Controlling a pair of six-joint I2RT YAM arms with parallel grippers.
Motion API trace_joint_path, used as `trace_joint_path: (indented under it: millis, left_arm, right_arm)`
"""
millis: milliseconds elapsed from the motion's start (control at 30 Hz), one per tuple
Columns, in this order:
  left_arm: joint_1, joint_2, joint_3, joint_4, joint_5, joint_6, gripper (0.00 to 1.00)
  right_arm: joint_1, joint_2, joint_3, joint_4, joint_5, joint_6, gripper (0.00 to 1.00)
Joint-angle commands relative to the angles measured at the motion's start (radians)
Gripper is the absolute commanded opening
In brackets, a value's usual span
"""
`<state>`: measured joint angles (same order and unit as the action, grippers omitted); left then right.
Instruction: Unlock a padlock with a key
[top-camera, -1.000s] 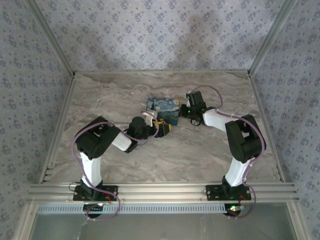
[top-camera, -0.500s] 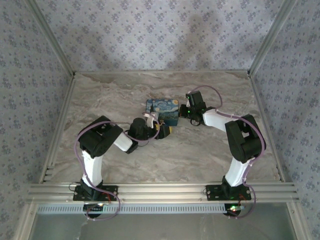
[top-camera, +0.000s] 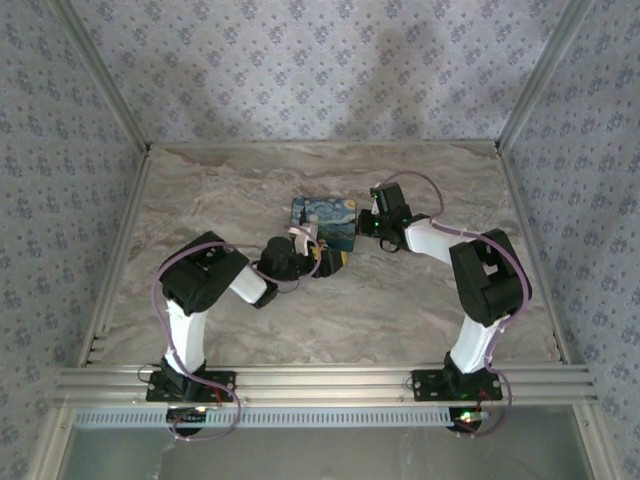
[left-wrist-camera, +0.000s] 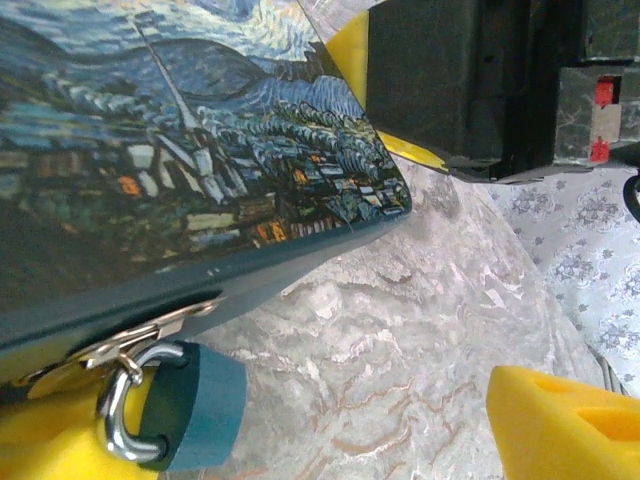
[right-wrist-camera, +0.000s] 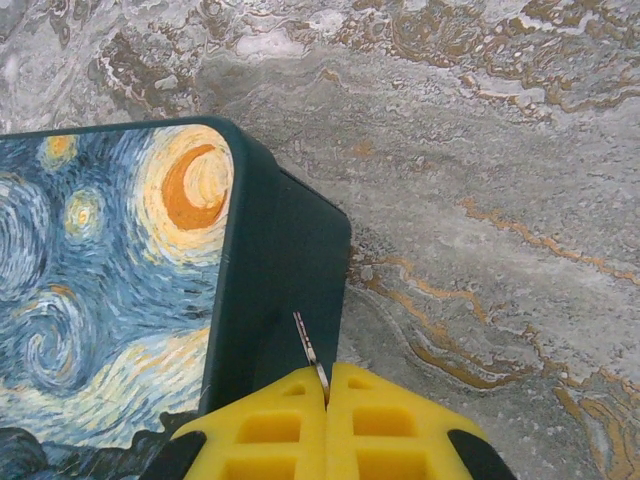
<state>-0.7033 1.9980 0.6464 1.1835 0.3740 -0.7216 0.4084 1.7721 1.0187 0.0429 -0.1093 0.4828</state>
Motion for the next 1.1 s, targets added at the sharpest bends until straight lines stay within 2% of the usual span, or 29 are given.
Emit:
trace_joint_path:
  millis: [0,400,733,800,933,1067]
  left_arm:
    - [-0.011,0.036,0.038,0.046,0.012,-0.013,0.81]
    - [0.011,0.046,-0.018,0.103,0.005,-0.054,0.70]
    - [0.047,0.030,-0.022,0.033,0.033,-0.056,0.55]
    - [0.051,0.030,-0.020,0.025,0.037,-0.057,0.48]
    - [0.061,0.026,-0.024,0.011,0.045,-0.061,0.47]
    - [0.070,0.018,-0.032,-0.006,0.054,-0.056,0.40]
  right_arm:
    - [0.013,-0.022,-0.011,0.009,-0.015,0.018,0.00]
    - [0.015,-0.024,-0.019,0.011,-0.006,0.017,0.00]
    - [0.015,-0.031,-0.034,0.023,-0.006,0.023,0.00]
    - [0.015,-0.031,-0.034,0.025,-0.006,0.023,0.00]
    - [0.014,-0.031,-0.033,0.023,-0.004,0.021,0.00]
    - [0.014,-0.032,-0.036,0.025,-0.006,0.022,0.00]
